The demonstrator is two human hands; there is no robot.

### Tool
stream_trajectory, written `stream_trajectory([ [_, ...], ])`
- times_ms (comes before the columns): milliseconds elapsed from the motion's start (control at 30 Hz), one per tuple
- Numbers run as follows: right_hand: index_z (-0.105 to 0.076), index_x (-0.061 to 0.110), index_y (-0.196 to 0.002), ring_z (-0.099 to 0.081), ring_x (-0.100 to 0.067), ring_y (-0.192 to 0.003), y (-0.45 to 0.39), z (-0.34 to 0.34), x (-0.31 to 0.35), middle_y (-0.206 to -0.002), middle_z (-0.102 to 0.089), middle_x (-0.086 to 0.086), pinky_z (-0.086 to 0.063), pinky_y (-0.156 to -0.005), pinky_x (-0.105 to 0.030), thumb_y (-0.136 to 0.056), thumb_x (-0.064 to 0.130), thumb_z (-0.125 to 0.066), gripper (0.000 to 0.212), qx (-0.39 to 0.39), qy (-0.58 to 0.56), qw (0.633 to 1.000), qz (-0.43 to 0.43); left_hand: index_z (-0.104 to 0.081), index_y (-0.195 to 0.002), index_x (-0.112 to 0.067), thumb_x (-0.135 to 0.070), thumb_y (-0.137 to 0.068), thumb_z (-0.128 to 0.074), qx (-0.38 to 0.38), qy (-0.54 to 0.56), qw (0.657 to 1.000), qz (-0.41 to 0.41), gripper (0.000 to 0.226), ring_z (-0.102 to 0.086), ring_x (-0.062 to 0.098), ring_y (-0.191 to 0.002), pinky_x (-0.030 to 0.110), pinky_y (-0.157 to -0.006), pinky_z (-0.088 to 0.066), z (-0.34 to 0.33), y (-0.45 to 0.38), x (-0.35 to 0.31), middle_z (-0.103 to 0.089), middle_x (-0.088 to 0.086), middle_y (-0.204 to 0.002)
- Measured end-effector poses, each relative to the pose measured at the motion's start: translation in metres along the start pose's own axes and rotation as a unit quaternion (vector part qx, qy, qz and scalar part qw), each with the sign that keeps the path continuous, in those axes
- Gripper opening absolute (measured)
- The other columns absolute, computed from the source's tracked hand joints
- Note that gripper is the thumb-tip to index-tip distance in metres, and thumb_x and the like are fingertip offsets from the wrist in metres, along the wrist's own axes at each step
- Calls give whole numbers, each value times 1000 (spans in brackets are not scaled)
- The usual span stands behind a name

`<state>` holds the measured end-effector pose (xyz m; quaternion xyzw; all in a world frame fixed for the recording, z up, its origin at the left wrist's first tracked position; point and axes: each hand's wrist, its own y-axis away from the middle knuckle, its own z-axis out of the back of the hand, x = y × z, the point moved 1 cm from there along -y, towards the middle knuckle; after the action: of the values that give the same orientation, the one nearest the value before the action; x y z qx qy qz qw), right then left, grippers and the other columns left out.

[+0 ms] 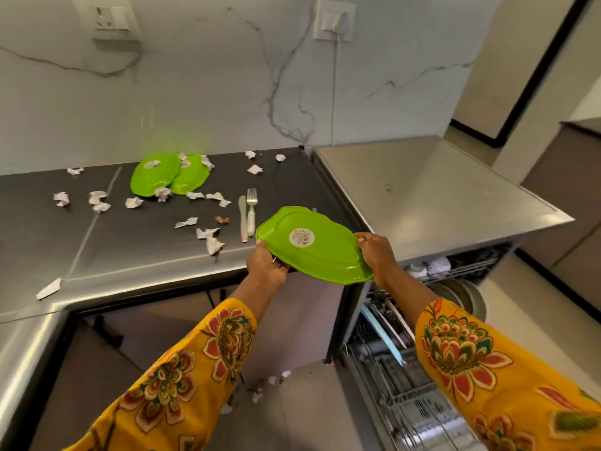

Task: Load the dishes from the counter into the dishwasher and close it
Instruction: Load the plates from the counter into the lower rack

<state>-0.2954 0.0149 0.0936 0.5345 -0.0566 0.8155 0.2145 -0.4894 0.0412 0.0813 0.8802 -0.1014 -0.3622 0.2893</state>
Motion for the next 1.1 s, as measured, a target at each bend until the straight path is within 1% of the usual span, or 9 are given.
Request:
stream_trajectory([
  [67,-65,4,-116,-54,-34,-116,1,26,-15,-125,-61,-16,-42,-100,-41,-92,3,-44,32,-23,7,1000,-19,-45,-138,-11,-35,-102,-37,13,-12,1000,11,44,-50,31,-124,44,-84,-44,-17,5,24,-52,14,-136],
  [200,-64,3,-116,-54,-32,-115,9,78,-45,-125,-61,-14,-42,-99,-39,-92,3,-45,31,-48,5,998,-47,-47,-137,-9,-33,-102,-36,26,-17,999,30,43,-51,30,-124,40,-83,-45,-47,20,75,-53,14,-136],
  [333,-65,2,-111,-54,-35,-113,14,127,-78,-121,-62,-17,-43,-97,-42,-93,8,-48,26,-62,1,995,-73,-47,-136,-8,-35,-102,-35,38,-42,997,57,44,-48,30,-127,41,-89,-43,-75,36,126,-51,13,-138],
  [467,-64,5,-115,-54,-31,-108,18,176,-106,-117,-62,-11,-41,-87,-35,-94,13,-48,27,-78,2,993,-91,-46,-137,-10,-36,-102,-36,41,-53,995,79,45,-49,29,-125,39,-85,-44,-99,51,174,-51,12,-138],
  [600,-67,5,-95,-56,-33,-98,17,215,-132,-109,-65,-18,-46,-90,-45,-91,12,-51,18,-103,-20,989,-103,-48,-134,-11,-33,-101,-40,32,-61,994,89,41,-53,29,-120,42,-81,-46,-116,62,217,-54,11,-134],
  [733,-67,16,-87,-58,-32,-99,18,245,-155,-107,-67,-14,-47,-92,-46,-90,13,-52,16,-115,-17,987,-109,-48,-135,-9,-32,-101,-41,31,-69,993,95,42,-53,30,-120,43,-85,-46,-128,70,254,-54,14,-135],
  [900,-70,6,-101,-56,-30,-99,17,274,-184,-113,-65,-14,-44,-90,-40,-92,9,-50,22,-110,-15,985,-131,-49,-133,-7,-29,-101,-42,16,-76,991,110,40,-52,30,-123,42,-86,-45,-140,82,290,-54,15,-135],
  [1000,-68,-1,-104,-57,-31,-95,15,285,-197,-115,-64,-19,-45,-88,-41,-91,5,-51,23,-92,-9,986,-137,-48,-135,-7,-30,-101,-42,12,-90,989,116,41,-51,31,-124,42,-86,-45,-143,84,308,-53,15,-136],
  [1100,-67,-4,-104,-56,-35,-109,14,292,-209,-118,-63,-21,-45,-89,-39,-89,2,-52,22,-80,-8,987,-142,-47,-135,-7,-29,-101,-42,6,-104,988,115,40,-50,31,-125,42,-88,-44,-145,84,321,-52,15,-137],
])
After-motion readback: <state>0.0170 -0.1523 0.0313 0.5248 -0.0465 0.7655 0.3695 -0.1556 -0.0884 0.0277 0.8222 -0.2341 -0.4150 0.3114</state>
